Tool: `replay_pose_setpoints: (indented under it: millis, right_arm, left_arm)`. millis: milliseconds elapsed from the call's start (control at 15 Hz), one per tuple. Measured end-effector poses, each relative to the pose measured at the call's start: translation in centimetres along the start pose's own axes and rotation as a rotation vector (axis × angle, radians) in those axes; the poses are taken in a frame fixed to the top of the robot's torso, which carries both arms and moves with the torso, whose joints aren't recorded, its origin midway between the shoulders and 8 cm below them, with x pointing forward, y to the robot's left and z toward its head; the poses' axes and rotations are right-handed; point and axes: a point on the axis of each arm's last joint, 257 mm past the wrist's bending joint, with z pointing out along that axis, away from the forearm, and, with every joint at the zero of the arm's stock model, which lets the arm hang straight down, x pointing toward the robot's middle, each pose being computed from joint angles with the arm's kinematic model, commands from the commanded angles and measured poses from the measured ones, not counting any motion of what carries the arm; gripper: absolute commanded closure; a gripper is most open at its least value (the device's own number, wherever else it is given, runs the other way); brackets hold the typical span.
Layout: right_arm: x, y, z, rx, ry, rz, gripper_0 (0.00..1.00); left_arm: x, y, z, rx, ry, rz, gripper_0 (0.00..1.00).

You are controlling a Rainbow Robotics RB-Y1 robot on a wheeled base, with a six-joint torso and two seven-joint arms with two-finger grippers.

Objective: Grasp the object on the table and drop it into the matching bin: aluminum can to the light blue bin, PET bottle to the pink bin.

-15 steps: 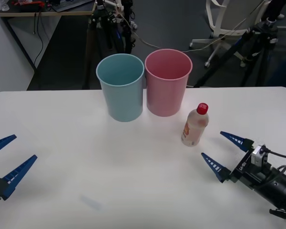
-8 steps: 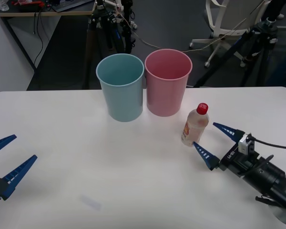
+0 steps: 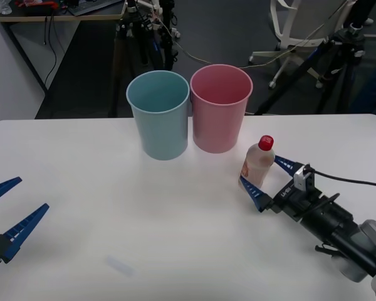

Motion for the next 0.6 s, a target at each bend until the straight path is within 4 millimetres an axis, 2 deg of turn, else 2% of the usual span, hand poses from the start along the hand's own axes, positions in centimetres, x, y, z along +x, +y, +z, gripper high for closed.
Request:
replay_pose_setpoints:
  millis: [333,600]
  right_arm:
    - [-0.6,-0.7,2.1,0.032,0.002,-0.003,0.00]
    - [-1.0,-1.0,2.8,0.036,0.001,-0.008,0.00]
  left_arm:
    - [0.0,0.0,0.0,0.000,0.000,0.000,0.00]
    - [0.0,0.0,0.0,0.000,0.000,0.000,0.00]
